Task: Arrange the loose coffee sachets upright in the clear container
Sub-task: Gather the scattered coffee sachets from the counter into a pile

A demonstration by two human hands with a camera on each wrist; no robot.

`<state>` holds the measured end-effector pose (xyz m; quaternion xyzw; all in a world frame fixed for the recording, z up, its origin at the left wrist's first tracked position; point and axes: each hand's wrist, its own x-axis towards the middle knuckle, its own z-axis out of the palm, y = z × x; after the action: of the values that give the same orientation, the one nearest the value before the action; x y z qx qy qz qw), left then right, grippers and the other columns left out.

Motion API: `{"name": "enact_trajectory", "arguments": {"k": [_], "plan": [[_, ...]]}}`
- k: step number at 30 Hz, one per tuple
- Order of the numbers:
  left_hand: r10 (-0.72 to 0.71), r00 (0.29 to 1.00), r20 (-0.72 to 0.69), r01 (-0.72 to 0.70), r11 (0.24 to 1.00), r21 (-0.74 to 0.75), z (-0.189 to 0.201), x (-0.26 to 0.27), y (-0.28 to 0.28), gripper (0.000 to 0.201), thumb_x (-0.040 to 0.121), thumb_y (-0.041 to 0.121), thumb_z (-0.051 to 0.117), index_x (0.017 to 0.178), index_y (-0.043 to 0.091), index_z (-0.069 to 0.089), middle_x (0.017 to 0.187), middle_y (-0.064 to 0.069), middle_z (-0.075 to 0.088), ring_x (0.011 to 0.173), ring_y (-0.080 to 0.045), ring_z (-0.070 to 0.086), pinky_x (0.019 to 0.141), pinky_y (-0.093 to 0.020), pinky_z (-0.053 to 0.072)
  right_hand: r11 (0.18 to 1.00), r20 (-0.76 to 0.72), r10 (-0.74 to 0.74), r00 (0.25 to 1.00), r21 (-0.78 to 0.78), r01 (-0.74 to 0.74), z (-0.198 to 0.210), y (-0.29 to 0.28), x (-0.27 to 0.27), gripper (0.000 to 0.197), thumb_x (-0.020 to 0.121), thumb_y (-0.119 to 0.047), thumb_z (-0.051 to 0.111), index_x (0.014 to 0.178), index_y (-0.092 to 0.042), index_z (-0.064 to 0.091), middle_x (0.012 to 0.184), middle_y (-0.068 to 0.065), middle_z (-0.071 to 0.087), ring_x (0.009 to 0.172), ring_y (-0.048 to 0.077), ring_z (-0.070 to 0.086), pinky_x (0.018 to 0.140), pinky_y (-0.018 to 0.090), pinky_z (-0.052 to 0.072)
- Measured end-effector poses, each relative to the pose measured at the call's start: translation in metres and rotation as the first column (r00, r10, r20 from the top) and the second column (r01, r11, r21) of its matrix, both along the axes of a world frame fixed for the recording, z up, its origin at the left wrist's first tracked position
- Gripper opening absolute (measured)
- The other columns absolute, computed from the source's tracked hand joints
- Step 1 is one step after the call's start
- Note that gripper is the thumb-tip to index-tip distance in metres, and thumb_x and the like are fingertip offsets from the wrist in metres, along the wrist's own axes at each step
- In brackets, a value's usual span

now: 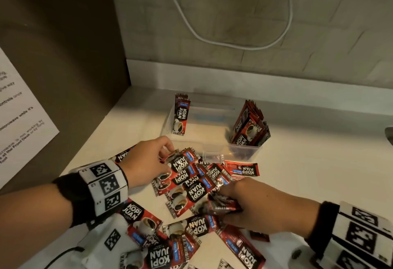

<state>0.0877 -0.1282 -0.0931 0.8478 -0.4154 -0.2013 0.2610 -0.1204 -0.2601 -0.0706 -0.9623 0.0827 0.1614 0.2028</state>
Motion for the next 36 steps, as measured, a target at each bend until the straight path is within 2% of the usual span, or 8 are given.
{"name": "enact_trajectory", "arguments": {"k": [6, 12, 15, 19, 23, 26, 31, 36], "plan": [[0.030, 0.999, -0.024, -0.028, 0.999, 0.046, 0.008, 0.010, 0.001, 0.045, 0.074, 0.007, 0.078, 0.111, 0.028, 0.064, 0.088, 0.011, 0.066, 0.075, -0.003, 0.061, 0.063, -0.019, 0.048, 0.997, 0.175, -0.046, 0.983, 0.067, 0.035, 0.007, -0.007, 0.011, 0.021, 0.094, -0.015, 0.054, 0.114, -0.022, 0.052, 0.103, -0.005, 0.061, 0.084, 0.006, 0.051, 0.068, 0.012, 0.040], [-0.027, 1.000, 0.011, 0.024, 0.969, 0.246, 0.015, 0.017, 0.003, 0.017, 0.080, 0.011, 0.071, 0.095, 0.020, 0.067, 0.080, 0.009, 0.065, 0.068, -0.003, 0.059, 0.053, -0.016, 0.042, 0.988, 0.186, 0.079, 0.979, -0.147, -0.052, 0.005, 0.002, 0.039, 0.047, 0.081, -0.030, 0.070, 0.124, -0.021, 0.053, 0.118, 0.001, 0.057, 0.107, 0.020, 0.054, 0.091, 0.034, 0.047], [-0.037, 0.997, -0.072, 0.057, 0.953, 0.298, 0.013, 0.019, 0.002, 0.029, 0.090, 0.004, 0.054, 0.116, 0.014, 0.058, 0.095, 0.001, 0.064, 0.069, -0.008, 0.058, 0.049, -0.010, 0.042, 0.965, 0.112, 0.167, 0.980, -0.224, -0.139, 0.001, 0.013, 0.052, 0.055, 0.078, -0.034, 0.074, 0.125, -0.020, 0.050, 0.116, 0.003, 0.055, 0.107, 0.023, 0.055, 0.086, 0.038, 0.050], [0.091, 0.972, -0.217, -0.041, 0.974, 0.223, 0.004, 0.027, 0.008, 0.029, 0.092, 0.005, 0.049, 0.117, 0.018, 0.057, 0.103, -0.008, 0.070, 0.093, -0.024, 0.068, 0.085, -0.043, 0.056, 0.929, 0.081, 0.239, 0.968, -0.310, -0.203, -0.002, 0.022, 0.063, 0.052, 0.079, -0.029, 0.072, 0.124, -0.017, 0.048, 0.112, 0.004, 0.055, 0.095, 0.023, 0.055, 0.067, 0.029, 0.041], [0.204, 0.927, -0.314, -0.171, 0.977, 0.129, 0.006, 0.032, 0.016, 0.025, 0.099, 0.005, 0.037, 0.106, 0.018, 0.057, 0.074, -0.008, 0.066, 0.058, -0.015, 0.059, 0.052, -0.025, 0.045, 0.923, 0.068, 0.263, 0.962, -0.308, -0.230, -0.002, 0.027, 0.064, 0.034, 0.081, -0.028, 0.069, 0.109, -0.015, 0.053, 0.098, 0.005, 0.059, 0.081, 0.021, 0.051, 0.063, 0.029, 0.037], [0.186, 0.896, -0.403, -0.162, 0.982, 0.093, 0.014, 0.034, 0.018, 0.019, 0.101, 0.017, 0.041, 0.113, 0.020, 0.055, 0.100, -0.013, 0.067, 0.080, -0.019, 0.062, 0.063, -0.026, 0.043, 0.938, 0.041, 0.250, 0.967, -0.258, -0.231, -0.004, 0.028, 0.062, 0.024, 0.083, -0.025, 0.065, 0.102, -0.015, 0.056, 0.096, 0.006, 0.062, 0.088, 0.024, 0.057, 0.064, 0.029, 0.038], [0.027, 0.979, -0.204, 0.012, 0.982, 0.189, 0.018, 0.051, 0.030, 0.022, 0.099, 0.044, 0.039, 0.119, 0.053, 0.040, 0.104, 0.004, 0.066, 0.084, -0.009, 0.065, 0.068, -0.021, 0.047, 0.989, 0.047, 0.137, 0.989, -0.055, -0.134, 0.004, 0.012, 0.054, 0.019, 0.089, -0.016, 0.058, 0.108, -0.018, 0.054, 0.097, 0.002, 0.062, 0.080, 0.015, 0.051, 0.070, 0.026, 0.042], [0.125, 0.992, 0.000, -0.122, 0.969, 0.214, 0.012, 0.073, 0.043, 0.018, 0.101, 0.016, 0.040, 0.091, 0.028, 0.051, 0.087, -0.008, 0.065, 0.072, -0.023, 0.062, 0.055, -0.028, 0.045, 0.998, 0.180, 0.021, 0.983, -0.057, -0.011, 0.014, -0.014, 0.044, 0.026, 0.089, -0.010, 0.058, 0.112, -0.022, 0.054, 0.089, -0.010, 0.059, 0.080, 0.009, 0.056, 0.068, 0.020, 0.043]]}}
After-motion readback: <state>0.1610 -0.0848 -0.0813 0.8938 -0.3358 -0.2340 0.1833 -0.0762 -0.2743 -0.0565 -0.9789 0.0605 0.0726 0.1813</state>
